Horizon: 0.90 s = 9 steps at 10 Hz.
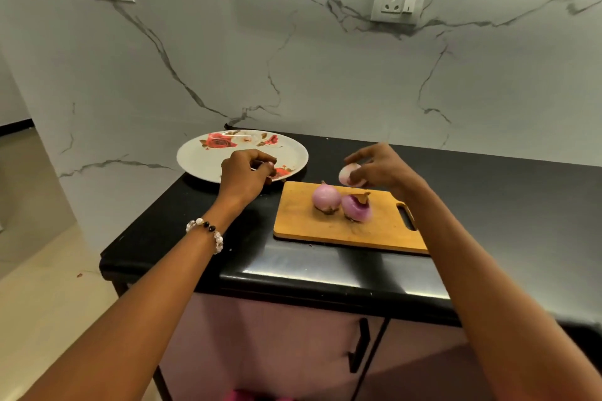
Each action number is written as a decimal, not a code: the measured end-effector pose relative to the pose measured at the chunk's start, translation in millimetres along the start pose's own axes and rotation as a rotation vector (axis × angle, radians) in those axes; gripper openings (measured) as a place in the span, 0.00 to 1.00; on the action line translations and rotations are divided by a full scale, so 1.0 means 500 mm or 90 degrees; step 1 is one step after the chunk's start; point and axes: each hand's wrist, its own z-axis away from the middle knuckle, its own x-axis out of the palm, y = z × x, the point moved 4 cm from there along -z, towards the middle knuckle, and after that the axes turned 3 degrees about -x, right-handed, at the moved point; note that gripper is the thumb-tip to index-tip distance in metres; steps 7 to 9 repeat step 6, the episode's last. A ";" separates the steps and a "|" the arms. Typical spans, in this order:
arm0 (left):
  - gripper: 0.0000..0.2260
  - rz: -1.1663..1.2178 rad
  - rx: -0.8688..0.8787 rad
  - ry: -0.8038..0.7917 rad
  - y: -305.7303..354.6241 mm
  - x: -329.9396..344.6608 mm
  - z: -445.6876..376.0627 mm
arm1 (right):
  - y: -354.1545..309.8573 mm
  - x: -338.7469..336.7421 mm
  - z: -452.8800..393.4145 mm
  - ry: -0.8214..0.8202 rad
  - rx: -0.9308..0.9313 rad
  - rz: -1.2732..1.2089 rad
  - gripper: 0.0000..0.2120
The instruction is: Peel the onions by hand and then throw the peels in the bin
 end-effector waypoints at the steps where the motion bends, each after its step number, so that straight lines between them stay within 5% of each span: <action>1: 0.07 -0.008 0.023 -0.017 0.023 0.003 0.016 | 0.014 0.013 0.010 -0.043 0.041 -0.014 0.17; 9: 0.07 -0.036 0.083 -0.077 0.062 0.030 -0.076 | 0.039 -0.014 -0.035 -0.023 0.082 -0.045 0.18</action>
